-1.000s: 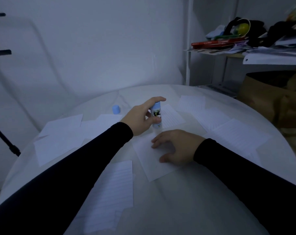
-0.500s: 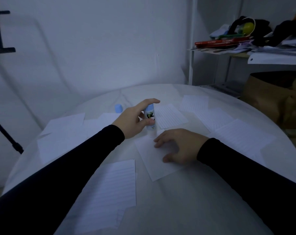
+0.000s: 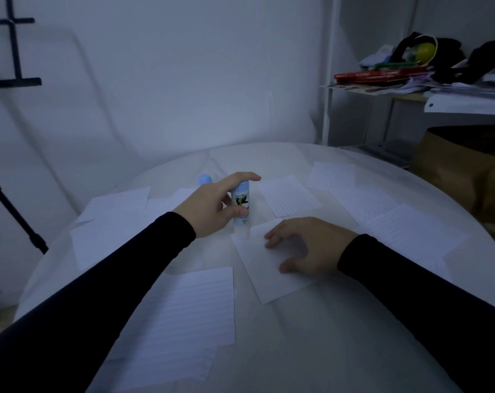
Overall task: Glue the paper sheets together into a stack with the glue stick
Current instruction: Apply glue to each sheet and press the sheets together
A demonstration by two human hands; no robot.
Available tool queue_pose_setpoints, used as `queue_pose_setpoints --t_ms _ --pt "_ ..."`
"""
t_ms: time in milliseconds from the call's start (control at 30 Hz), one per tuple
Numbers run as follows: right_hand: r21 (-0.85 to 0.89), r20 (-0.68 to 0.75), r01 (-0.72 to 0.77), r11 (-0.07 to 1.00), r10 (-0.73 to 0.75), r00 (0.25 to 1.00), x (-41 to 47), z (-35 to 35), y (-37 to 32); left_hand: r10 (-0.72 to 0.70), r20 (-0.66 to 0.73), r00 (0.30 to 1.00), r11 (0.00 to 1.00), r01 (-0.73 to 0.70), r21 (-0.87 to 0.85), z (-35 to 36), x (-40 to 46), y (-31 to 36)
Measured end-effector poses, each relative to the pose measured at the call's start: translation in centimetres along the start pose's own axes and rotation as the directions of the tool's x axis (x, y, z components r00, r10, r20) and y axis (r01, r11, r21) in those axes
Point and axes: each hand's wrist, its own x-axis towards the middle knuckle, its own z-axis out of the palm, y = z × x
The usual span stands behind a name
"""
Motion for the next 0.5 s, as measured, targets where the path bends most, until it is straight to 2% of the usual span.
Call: queue_pose_setpoints --t_ms 300,400,500 --pt "-0.010 0.011 0.017 1.000 -0.017 1.000 0.2 -0.1 0.1 -0.070 -0.019 0.997 0.997 0.071 0.008 -0.9 -0.9 -0.1" --pt "-0.029 0.019 0.032 0.999 -0.031 0.999 0.2 -0.2 0.1 -0.076 -0.008 0.997 0.981 0.076 0.181 -2.9 -0.6 0.0" --pt "-0.026 0.023 0.039 0.999 -0.038 0.999 0.2 -0.3 0.1 -0.167 0.059 0.984 0.927 0.136 0.349 -4.3 -1.1 -0.3"
